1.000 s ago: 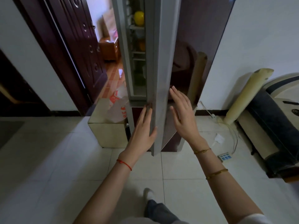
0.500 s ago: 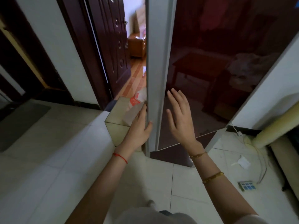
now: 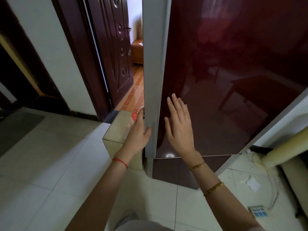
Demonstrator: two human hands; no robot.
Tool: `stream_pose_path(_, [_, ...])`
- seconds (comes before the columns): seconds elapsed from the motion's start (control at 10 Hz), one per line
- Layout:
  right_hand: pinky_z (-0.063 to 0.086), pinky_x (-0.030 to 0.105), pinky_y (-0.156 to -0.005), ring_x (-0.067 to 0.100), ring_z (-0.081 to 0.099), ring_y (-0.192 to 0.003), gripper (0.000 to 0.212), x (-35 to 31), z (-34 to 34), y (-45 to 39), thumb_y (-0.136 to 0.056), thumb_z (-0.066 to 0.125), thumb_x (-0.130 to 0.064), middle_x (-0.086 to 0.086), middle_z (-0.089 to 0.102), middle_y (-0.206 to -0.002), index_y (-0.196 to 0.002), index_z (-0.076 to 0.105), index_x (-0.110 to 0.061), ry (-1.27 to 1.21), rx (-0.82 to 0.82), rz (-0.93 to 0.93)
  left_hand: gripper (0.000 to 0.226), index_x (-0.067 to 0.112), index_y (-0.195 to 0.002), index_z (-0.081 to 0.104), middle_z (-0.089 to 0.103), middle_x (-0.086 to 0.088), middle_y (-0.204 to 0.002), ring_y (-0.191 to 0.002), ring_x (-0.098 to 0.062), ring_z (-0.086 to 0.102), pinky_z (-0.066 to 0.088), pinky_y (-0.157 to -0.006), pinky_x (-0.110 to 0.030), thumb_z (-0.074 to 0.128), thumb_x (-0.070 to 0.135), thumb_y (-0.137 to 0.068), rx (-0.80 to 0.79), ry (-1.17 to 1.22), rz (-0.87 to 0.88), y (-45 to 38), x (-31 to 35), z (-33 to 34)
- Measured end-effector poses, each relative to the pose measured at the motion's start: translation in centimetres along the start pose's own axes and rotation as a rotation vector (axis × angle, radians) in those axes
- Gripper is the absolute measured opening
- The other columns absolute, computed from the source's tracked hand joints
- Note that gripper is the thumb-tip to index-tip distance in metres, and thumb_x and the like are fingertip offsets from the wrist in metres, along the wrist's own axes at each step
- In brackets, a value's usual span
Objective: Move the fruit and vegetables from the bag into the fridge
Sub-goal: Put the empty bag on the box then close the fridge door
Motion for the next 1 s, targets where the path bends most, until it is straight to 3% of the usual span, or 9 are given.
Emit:
stream_pose_path(0.3, [0.019,0.047,-0.12,0.019,0.014,-0.15,0.058,1.6,4.6,-5.6,-0.099,0.049,-0.015,0.004,0.02,-0.161,-0.152,0.026,-0.009,0.109,0.056,0.114,0.073,0.023,-0.153,0.018,0.036,0.006,-0.152,-0.134,-0.016,0.043,0.037,-0.113,-0.04,0.054,0.005,-0.092,-0.132,-0.015,0.14,-8.6,-2.8,-2.0])
stream_pose_path(0.5, [0.016,0.046,-0.121,0.017,0.013,-0.15,0.059,2.2,6.9,-8.2,-0.1,0.05,-0.02,0.002,0.018,-0.161,-0.152,0.025,-0.01,0.192,0.079,0.21,0.083,0.026,-0.156,0.0,0.015,0.005,-0.162,-0.147,-0.01,0.018,0.019,-0.12,-0.031,0.054,0.011,-0.095,-0.265,-0.054,0.165,-12.9,-4.9,-2.6])
stream_pose_path(0.6, [0.014,0.045,-0.122,0.016,0.012,-0.15,0.059,2.4,7.6,-9.2,-0.1,0.05,-0.023,0.001,0.017,-0.162,-0.153,0.025,-0.011,0.237,0.075,0.252,0.085,0.026,-0.155,-0.005,0.013,0.004,-0.163,-0.148,-0.011,0.016,0.018,-0.115,-0.025,0.054,0.014,-0.095,-0.325,-0.093,0.179,-14.5,-5.8,-2.9])
stream_pose_path(0.7, [0.014,0.045,-0.122,0.016,0.012,-0.15,0.06,2.3,8.0,-10.1,-0.1,0.05,-0.026,0.0,0.017,-0.162,-0.153,0.024,-0.012,0.279,0.074,0.292,0.085,0.028,-0.155,-0.003,0.012,0.006,-0.163,-0.148,-0.01,0.016,0.021,-0.12,-0.034,0.054,0.014,-0.094,-0.365,-0.083,0.243,-16.1,-6.5,-3.3])
stream_pose_path(0.9, [0.011,0.044,-0.123,0.015,0.007,-0.151,0.067,1.4,8.2,-10.4,-0.098,0.053,-0.031,-0.002,0.013,-0.163,-0.154,0.02,-0.014,0.284,0.051,0.337,0.082,0.026,-0.156,0.002,0.011,0.008,-0.163,-0.147,-0.008,0.014,0.017,-0.118,-0.029,0.056,0.016,-0.095,-0.409,-0.125,0.322,-17.1,-7.2,-4.5])
stream_pose_path(1.0, [0.012,0.044,-0.123,0.018,0.008,-0.151,0.069,1.0,8.0,-10.1,-0.097,0.055,-0.034,-0.001,0.014,-0.162,-0.154,0.021,-0.015,0.29,0.055,0.393,0.078,0.024,-0.156,0.008,0.011,0.005,-0.163,-0.148,-0.014,0.016,0.021,-0.12,-0.037,0.057,0.019,-0.096,-0.38,-0.141,0.32,-17.1,-6.7,-5.8])
Point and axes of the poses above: each hand's wrist, its own y-axis away from the middle knuckle, its own z-axis out of the palm, x = y × z, the point moved 2 cm from there along -y, towards the middle knuckle
